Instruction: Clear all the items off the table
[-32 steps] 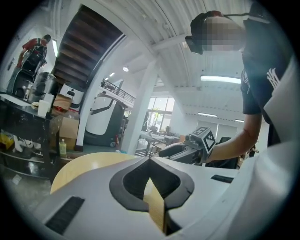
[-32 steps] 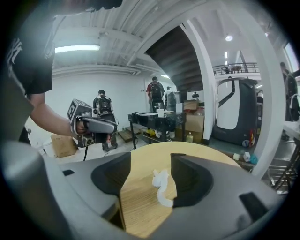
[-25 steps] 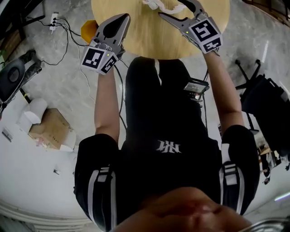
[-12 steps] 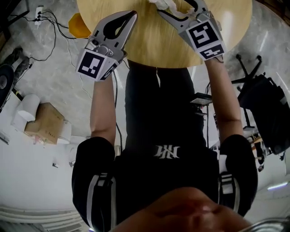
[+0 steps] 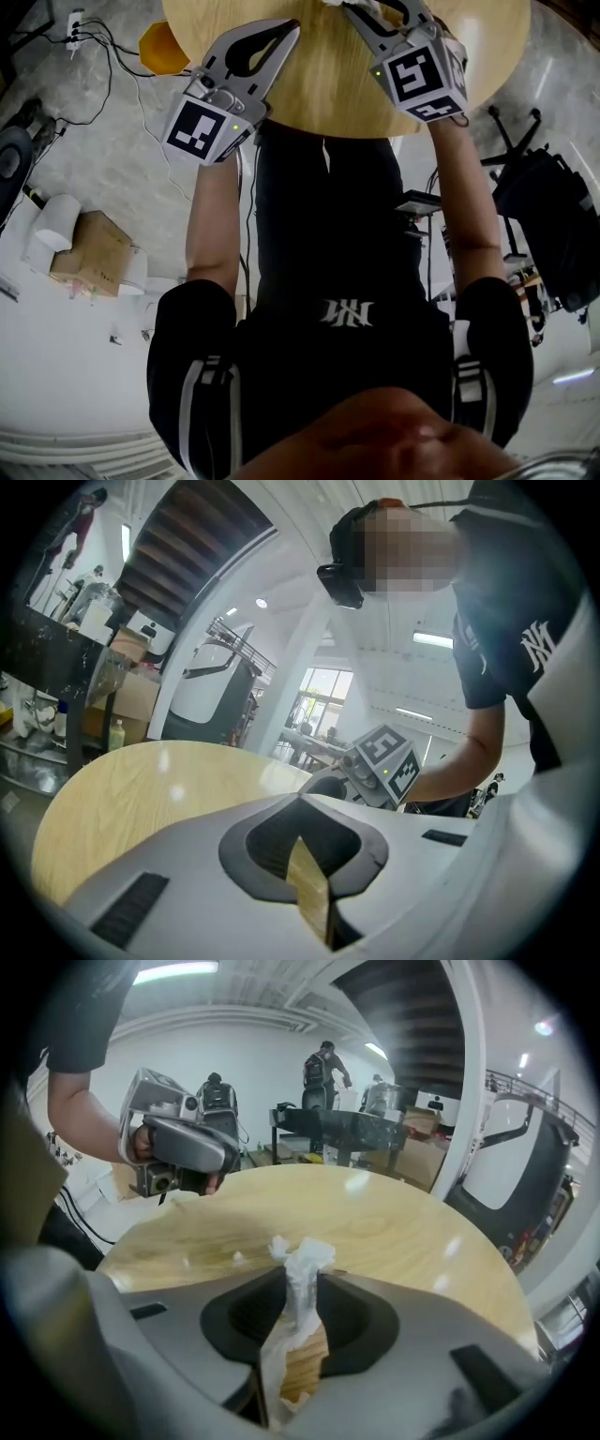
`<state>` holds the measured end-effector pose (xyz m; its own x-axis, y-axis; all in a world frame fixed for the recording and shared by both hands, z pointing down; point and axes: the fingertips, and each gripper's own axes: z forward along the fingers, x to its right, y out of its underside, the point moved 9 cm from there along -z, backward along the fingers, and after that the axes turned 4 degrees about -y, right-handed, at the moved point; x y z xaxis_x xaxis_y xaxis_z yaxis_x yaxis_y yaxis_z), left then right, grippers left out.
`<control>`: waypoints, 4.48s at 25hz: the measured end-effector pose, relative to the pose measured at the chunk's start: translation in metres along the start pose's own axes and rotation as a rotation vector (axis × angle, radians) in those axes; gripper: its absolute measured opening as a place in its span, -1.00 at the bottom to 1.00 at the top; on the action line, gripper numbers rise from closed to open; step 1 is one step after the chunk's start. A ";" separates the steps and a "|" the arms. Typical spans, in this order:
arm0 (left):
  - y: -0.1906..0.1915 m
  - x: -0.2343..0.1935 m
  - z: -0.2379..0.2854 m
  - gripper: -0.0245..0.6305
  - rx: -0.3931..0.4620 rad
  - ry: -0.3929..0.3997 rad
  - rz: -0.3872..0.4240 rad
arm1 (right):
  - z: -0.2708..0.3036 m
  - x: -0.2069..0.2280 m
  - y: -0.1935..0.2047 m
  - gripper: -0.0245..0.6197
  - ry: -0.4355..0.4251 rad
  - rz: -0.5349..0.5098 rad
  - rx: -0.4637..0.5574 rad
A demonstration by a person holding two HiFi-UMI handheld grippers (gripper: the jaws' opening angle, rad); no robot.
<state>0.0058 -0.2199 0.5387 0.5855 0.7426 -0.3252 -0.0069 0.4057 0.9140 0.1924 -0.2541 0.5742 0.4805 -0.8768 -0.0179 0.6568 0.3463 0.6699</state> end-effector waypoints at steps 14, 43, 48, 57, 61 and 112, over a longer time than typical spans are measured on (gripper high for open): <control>-0.061 0.010 -0.021 -0.89 0.013 0.058 0.016 | -0.061 -0.002 -0.062 -0.70 0.087 0.063 0.104; -0.207 0.129 -0.071 -0.89 0.089 0.057 0.216 | -0.286 -0.029 -0.128 -0.72 0.175 0.098 0.498; -0.196 0.142 -0.075 -0.89 0.061 0.046 0.201 | -0.287 -0.037 -0.119 -0.73 0.145 0.092 0.512; -0.201 0.133 -0.079 -0.89 0.078 0.057 0.209 | -0.289 -0.047 -0.124 -0.74 0.158 0.100 0.514; -0.203 0.140 -0.080 -0.89 0.091 0.051 0.225 | -0.292 -0.048 -0.123 -0.74 0.152 0.085 0.519; -0.067 -0.020 -0.465 -0.89 0.220 -0.580 -0.068 | 0.047 -0.297 -0.392 -0.74 -0.489 -0.184 0.489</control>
<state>-0.3824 -0.0144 0.3712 0.9242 0.2832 -0.2563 0.1769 0.2773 0.9444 -0.2349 -0.1445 0.3518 -0.0035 -0.9955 0.0950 0.3110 0.0892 0.9462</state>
